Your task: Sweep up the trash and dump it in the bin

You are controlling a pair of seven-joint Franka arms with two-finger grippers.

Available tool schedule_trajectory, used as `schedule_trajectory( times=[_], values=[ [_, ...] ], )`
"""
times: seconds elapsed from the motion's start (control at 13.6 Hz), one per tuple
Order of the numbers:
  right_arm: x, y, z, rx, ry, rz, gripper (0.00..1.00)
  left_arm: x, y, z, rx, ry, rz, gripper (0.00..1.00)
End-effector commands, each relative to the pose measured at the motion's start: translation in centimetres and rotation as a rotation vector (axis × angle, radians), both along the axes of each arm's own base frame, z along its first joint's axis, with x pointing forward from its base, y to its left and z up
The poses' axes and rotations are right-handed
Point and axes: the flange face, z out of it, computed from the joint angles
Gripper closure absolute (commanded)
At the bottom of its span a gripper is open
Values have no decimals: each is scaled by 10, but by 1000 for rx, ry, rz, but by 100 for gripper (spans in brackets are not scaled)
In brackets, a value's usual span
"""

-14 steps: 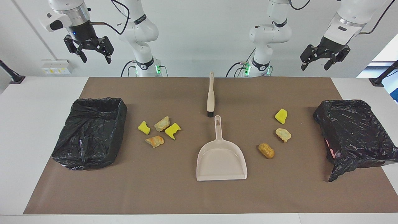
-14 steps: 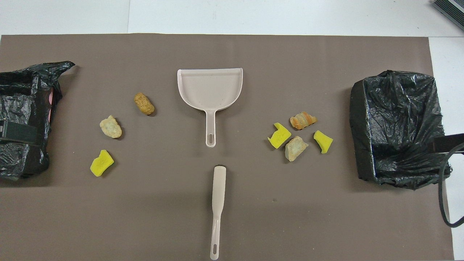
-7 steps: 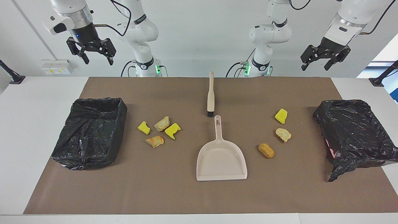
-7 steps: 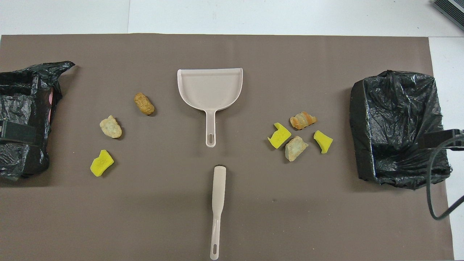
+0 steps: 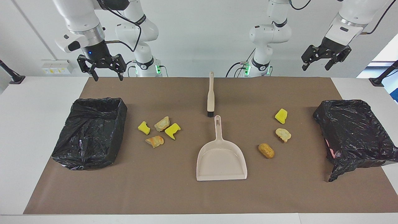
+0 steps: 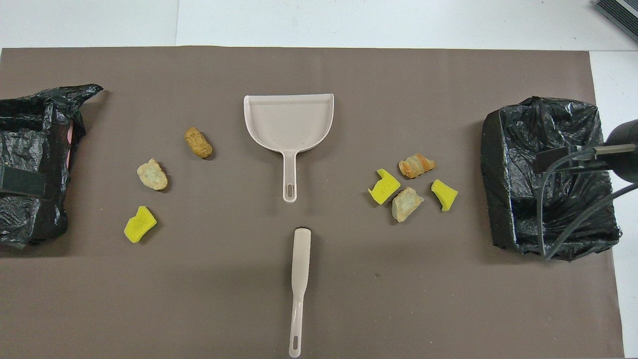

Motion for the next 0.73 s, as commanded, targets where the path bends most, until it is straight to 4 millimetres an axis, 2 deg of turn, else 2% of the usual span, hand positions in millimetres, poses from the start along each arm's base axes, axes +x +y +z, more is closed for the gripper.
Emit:
schedule_trajectory(
  times=[0.0,0.15,0.44,0.66],
  values=[
    [23,7,5,22,-21,0,0,5,7,4,16,22,11,0],
    [37,10,4,23,-27,5,0,11,5,8,68,11,-6,0],
    [79,54,-13,9,-58,77,0,14,4,7,66,-4,-13,0],
    [103,75,-32,9,-61,59,0,21,4,4,50,-20,-9,0]
  ],
)
